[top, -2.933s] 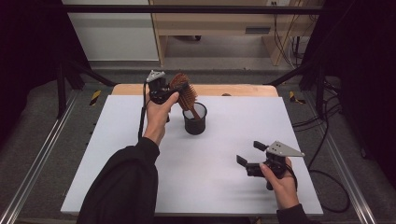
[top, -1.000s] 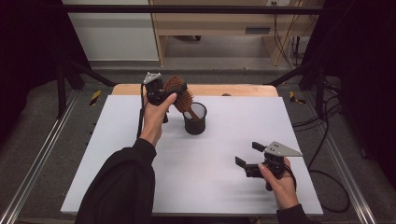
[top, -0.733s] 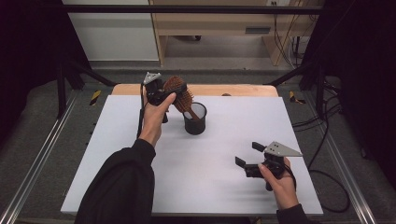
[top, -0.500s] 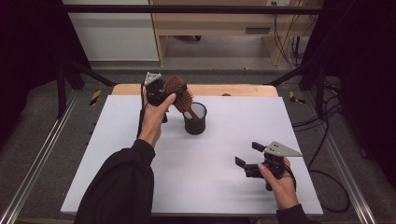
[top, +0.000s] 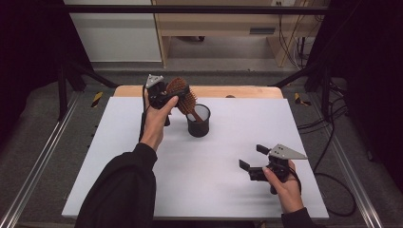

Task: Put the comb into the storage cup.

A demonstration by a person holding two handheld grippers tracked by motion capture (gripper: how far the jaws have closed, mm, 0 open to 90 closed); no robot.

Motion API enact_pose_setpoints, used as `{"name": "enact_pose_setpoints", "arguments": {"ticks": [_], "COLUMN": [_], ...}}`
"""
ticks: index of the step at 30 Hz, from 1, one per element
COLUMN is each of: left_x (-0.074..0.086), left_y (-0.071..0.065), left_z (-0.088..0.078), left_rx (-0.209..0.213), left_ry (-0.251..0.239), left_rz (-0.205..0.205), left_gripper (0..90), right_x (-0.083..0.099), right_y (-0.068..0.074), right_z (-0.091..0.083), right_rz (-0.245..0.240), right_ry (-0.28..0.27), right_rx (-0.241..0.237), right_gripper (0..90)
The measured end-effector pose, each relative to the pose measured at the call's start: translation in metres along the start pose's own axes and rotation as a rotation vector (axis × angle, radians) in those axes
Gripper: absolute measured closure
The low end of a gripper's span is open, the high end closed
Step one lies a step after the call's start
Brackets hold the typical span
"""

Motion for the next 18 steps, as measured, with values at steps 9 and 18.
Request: {"name": "enact_pose_setpoints", "arguments": {"ticks": [9, 18], "left_x": [0.0005, 0.0047], "left_y": [0.0034, 0.0048], "left_z": [-0.0036, -0.0073], "left_rx": [-0.008, -0.009], "left_ry": [-0.003, 0.004], "left_rz": [-0.006, -0.011], "left_gripper": [4.8, 4.6], "right_x": [0.0005, 0.0006], "right_y": [0.0003, 0.0009], "right_z": [0.0001, 0.0006], "right_rz": [-0.002, -0.005], "right_ry": [0.005, 0.006], "right_rx": [0.000, -0.003], "right_gripper": [4.7, 4.7]}}
Point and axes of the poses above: each handheld gripper's, and its own axes: z roughly forward along the jaws, x roughly out of its underside, y roughly to its left, the point moved 8 cm from there along z, roughly forward along the jaws, and after that the axes turned 7 degrees about -z, right-handed, at the moved point
